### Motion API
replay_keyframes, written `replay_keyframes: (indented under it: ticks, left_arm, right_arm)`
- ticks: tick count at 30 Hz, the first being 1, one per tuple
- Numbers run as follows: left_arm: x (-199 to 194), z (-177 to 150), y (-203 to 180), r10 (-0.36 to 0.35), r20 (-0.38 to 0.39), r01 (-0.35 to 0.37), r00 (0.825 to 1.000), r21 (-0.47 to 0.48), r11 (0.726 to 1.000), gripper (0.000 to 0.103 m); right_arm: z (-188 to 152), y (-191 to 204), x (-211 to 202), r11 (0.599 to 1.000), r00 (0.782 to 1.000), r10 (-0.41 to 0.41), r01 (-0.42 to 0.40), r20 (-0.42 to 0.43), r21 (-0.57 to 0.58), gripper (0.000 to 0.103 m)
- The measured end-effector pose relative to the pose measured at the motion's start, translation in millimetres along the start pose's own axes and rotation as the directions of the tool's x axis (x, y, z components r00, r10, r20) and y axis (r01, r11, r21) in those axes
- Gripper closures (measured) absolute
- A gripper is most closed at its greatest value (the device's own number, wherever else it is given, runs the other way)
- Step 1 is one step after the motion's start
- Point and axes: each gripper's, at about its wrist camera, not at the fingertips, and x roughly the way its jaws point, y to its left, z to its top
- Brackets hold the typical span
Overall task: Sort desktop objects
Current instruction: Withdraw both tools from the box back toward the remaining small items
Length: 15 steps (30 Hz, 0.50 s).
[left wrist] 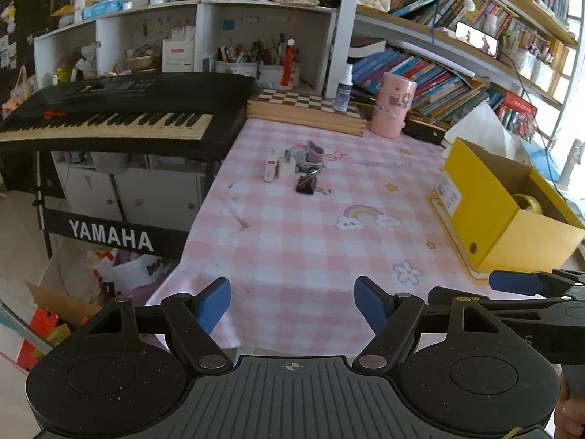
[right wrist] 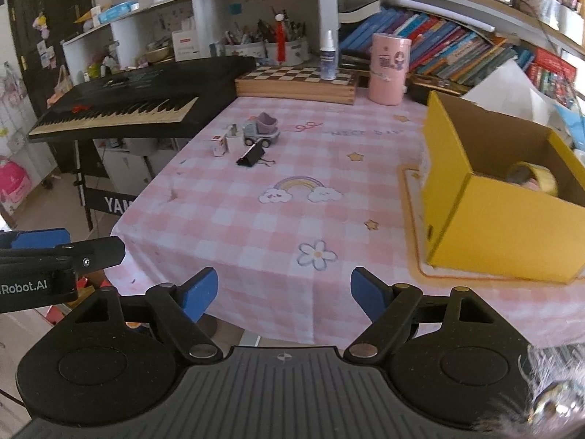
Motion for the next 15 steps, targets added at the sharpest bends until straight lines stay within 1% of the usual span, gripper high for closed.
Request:
replay_keyframes:
  ticks: [9, 15]
  left_arm:
    - [43, 31, 5, 0.027, -0.019, -0.027, 0.999, -0.014, 1.000, 0.027]
    - [75, 53, 5, 0.033, -0.043, -0.035, 0.999, -0.030, 0.999, 0.027]
  right_arm:
    - [30, -4, 52, 0.998, 0.997, 0.052, -0.054, -0.059, -0.038, 0.028]
    - [52, -9, 80, 0.995, 0.994, 0.078, -0.082, -0.070, -0.061, 0.028]
